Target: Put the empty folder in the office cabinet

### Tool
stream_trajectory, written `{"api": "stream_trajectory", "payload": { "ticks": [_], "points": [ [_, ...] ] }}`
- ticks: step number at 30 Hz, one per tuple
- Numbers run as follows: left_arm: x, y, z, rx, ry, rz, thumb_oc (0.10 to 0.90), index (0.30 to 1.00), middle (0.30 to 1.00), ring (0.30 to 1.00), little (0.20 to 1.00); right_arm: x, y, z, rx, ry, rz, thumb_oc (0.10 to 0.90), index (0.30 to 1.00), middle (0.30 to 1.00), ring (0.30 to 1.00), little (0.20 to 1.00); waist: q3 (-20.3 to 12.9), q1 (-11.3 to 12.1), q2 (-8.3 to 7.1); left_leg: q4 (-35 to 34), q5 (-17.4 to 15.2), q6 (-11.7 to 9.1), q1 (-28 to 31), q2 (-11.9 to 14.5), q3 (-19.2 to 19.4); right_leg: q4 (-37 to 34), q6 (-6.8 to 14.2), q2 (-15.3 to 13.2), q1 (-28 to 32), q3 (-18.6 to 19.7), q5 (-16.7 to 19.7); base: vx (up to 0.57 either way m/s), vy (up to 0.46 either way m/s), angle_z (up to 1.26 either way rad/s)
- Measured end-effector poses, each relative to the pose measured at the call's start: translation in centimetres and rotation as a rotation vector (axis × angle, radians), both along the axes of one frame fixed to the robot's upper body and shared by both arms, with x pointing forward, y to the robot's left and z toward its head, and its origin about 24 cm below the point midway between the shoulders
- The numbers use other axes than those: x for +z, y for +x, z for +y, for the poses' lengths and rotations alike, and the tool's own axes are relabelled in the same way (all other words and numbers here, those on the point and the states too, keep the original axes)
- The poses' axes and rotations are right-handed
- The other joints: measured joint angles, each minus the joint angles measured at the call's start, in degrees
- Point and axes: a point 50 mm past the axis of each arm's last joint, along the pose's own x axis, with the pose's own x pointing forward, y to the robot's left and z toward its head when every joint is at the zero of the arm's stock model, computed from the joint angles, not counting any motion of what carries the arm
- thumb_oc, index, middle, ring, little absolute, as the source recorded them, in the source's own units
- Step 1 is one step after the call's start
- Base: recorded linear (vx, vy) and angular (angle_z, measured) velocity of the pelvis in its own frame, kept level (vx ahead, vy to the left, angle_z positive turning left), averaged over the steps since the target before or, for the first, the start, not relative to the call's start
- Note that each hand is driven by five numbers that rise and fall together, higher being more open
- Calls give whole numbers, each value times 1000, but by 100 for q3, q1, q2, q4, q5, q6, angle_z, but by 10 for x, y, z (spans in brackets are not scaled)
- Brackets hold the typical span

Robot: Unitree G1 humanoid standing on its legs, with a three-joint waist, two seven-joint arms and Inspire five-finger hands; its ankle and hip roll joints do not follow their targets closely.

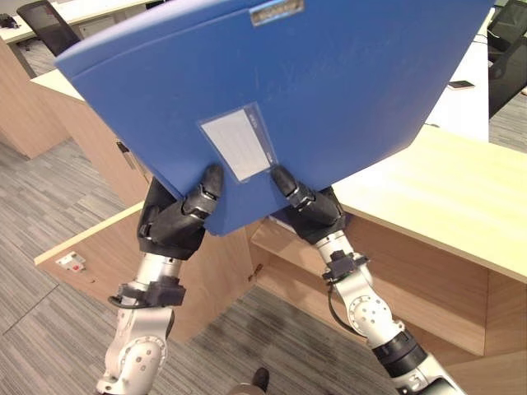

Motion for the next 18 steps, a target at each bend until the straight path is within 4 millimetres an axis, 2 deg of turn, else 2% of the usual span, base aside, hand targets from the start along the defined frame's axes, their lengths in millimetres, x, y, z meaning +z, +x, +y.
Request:
{"api": "stream_trajectory", "payload": {
  "ticks": [8,18],
  "points": [
    [-5,-1,0,-38,-31,11,400,300,300,300,300,16,2,-8,-45,41,-53,800,900,900,900,900,2,-2,15,0,0,0,-7,-2,-15,0,1,-1,-2,-7,-3,2,1,0],
    [-14,-1,3,-31,-33,53,400,300,300,300,300,17,3,-11,-62,47,-45,800,900,900,900,900,-2,-1,66,0,-2,1,-7,-1,-8,-1,1,-3,-7,0,-4,0,0,0]
  ]
}}
